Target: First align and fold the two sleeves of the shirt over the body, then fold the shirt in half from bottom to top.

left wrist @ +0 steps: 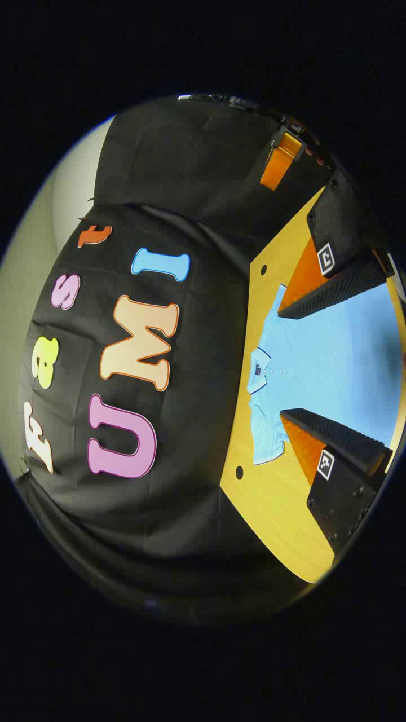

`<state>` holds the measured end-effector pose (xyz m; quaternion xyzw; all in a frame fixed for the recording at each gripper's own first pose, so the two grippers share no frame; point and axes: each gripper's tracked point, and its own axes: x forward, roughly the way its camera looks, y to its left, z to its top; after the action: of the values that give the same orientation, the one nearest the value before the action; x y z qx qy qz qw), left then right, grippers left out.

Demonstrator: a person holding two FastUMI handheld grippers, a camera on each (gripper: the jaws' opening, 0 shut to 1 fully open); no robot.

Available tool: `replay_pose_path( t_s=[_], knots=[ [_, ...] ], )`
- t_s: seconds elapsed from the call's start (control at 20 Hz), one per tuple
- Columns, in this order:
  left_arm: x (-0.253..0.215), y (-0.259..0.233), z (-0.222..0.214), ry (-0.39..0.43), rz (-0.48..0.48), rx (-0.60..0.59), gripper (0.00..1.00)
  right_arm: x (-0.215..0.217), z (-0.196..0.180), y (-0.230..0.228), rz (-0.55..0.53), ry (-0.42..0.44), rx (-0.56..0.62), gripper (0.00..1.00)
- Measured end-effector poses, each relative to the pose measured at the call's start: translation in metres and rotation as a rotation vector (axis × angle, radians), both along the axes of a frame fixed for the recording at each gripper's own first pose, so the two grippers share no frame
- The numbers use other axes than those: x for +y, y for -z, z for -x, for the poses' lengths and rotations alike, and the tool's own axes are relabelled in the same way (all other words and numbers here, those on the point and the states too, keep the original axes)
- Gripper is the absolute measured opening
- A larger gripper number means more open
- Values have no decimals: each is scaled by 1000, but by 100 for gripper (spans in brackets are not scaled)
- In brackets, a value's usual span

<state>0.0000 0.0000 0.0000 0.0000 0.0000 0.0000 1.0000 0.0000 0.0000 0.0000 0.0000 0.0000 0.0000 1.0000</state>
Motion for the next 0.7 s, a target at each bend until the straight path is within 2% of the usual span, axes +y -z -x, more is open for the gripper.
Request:
replay_pose_path(
  t_s=[0.7],
  knots=[
    [28,8,20,-117,27,10,95,20,-34,35,36,-108,108,98]
  ],
)
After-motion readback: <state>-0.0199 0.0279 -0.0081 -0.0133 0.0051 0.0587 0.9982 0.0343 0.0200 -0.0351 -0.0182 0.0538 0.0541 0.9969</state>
